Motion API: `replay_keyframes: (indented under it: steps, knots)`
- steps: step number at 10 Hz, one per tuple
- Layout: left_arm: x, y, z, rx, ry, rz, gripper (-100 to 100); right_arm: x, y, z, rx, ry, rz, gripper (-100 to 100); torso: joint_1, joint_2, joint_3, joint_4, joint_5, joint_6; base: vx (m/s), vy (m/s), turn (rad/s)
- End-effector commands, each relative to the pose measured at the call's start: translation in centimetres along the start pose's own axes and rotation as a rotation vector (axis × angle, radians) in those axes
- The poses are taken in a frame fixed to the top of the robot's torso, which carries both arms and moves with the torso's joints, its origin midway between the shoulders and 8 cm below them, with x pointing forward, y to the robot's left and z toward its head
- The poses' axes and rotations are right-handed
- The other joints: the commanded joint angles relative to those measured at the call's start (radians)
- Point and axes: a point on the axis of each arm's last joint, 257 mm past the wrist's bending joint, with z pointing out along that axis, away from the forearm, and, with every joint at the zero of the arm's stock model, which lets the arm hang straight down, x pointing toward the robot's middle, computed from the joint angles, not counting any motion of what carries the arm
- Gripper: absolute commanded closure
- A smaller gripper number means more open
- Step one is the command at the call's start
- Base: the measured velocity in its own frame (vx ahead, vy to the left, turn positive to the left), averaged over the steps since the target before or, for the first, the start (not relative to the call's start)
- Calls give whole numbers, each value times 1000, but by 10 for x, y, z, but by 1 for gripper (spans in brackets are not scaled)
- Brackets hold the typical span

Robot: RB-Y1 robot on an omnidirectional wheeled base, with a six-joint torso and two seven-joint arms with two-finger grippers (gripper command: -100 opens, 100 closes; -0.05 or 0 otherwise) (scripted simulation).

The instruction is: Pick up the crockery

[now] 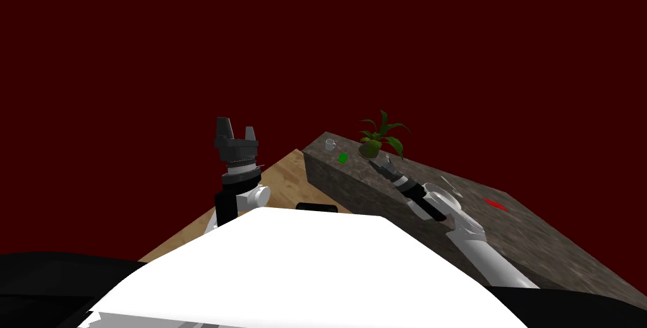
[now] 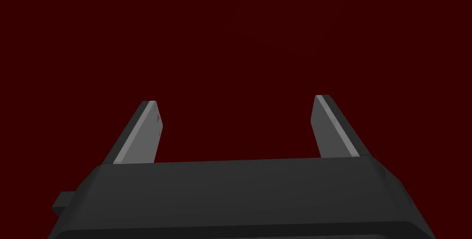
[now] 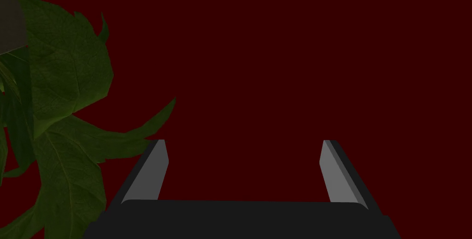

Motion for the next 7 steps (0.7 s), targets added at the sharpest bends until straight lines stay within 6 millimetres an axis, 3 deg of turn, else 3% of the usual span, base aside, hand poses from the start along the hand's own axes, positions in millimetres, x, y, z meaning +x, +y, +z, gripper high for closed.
replay_keyframes:
  steps: [1, 7]
  knots:
    - [0, 0, 0, 0, 0, 0, 0, 9, -13, -7, 6, 63, -43, -100, 0, 0, 0, 0, 0, 0, 14, 65, 54]
    - [0, 0, 0, 0, 0, 0, 0, 33, -51, -33, 17, 248, -149, -100, -3, 1, 1, 0, -1, 0, 5, 27, 50]
